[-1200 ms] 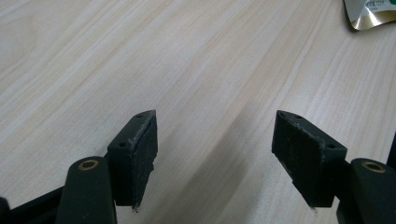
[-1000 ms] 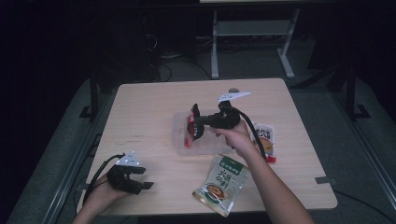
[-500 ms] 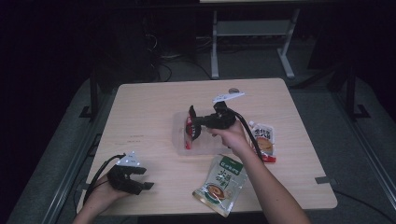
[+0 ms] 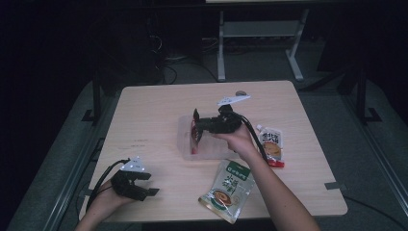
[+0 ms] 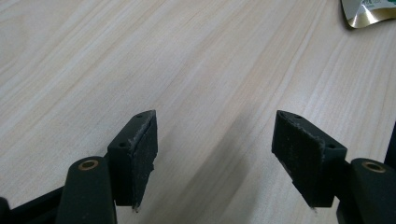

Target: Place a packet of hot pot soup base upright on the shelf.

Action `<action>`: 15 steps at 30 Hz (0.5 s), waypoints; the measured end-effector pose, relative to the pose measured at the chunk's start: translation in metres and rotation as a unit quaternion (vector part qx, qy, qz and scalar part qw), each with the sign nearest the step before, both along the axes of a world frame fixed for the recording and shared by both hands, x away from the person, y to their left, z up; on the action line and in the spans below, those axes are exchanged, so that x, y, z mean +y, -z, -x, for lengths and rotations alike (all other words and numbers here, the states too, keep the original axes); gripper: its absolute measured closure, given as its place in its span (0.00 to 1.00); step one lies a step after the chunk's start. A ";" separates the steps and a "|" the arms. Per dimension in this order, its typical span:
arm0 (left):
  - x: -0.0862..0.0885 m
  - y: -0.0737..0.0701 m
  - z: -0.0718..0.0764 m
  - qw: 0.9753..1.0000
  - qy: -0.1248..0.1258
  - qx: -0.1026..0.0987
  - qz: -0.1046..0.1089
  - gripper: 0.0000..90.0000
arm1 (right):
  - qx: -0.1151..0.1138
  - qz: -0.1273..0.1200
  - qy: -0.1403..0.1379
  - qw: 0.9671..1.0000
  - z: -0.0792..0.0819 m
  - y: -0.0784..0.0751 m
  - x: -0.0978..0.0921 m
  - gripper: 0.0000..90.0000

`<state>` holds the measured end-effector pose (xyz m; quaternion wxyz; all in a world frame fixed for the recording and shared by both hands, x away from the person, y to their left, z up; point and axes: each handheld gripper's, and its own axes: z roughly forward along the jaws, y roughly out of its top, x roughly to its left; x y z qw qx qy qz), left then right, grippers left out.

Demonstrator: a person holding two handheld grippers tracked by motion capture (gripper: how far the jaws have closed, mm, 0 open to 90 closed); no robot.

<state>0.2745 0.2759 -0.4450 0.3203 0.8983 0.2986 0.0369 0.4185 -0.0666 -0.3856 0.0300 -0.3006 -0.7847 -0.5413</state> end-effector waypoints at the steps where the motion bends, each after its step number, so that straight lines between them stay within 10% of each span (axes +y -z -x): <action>1: 0.000 0.000 0.000 1.000 0.003 0.000 -0.003 0.35 | -0.001 0.002 -0.001 1.000 0.001 -0.001 -0.001 0.66; 15: 0.000 0.001 -0.001 1.000 -0.004 0.002 0.001 0.35 | -0.039 0.040 -0.004 0.998 0.028 -0.026 -0.021 0.43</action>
